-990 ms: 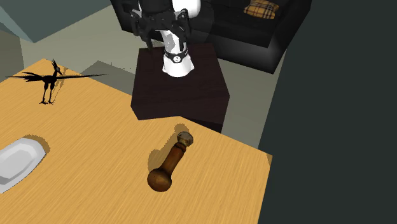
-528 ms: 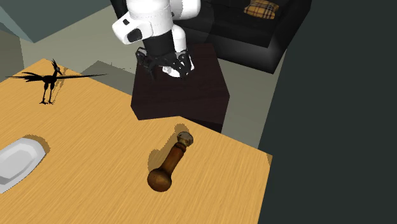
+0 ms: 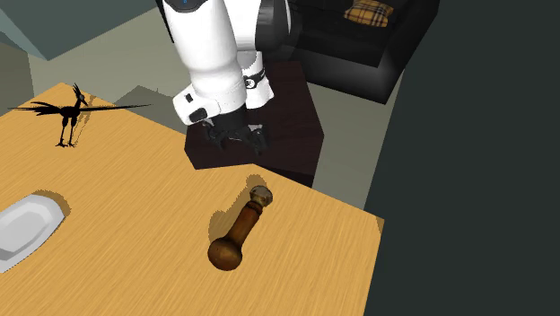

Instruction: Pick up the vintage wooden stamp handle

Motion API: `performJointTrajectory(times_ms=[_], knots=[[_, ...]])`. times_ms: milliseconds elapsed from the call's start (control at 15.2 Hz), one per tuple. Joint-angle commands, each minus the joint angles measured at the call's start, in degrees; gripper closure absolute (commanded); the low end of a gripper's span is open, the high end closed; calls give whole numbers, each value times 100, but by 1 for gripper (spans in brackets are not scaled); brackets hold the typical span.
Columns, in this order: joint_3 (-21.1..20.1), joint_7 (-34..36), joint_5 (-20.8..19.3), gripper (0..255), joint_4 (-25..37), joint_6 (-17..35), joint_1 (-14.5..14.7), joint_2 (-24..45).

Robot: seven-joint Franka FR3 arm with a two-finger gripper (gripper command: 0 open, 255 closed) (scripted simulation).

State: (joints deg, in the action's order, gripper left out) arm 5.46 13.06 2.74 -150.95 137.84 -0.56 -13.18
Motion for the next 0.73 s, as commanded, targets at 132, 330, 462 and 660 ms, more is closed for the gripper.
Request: performJointTrajectory(times_ms=[132, 330, 462, 660], knots=[[79, -109, 284, 0, 187, 883, 22, 1028], [75, -248, 610, 0, 433, 1418, 26, 1794], [26, -369, 863, 0, 642, 1727, -11, 2305], [-108, -549, 1228, 0, 1017, 2124, -129, 3061]])
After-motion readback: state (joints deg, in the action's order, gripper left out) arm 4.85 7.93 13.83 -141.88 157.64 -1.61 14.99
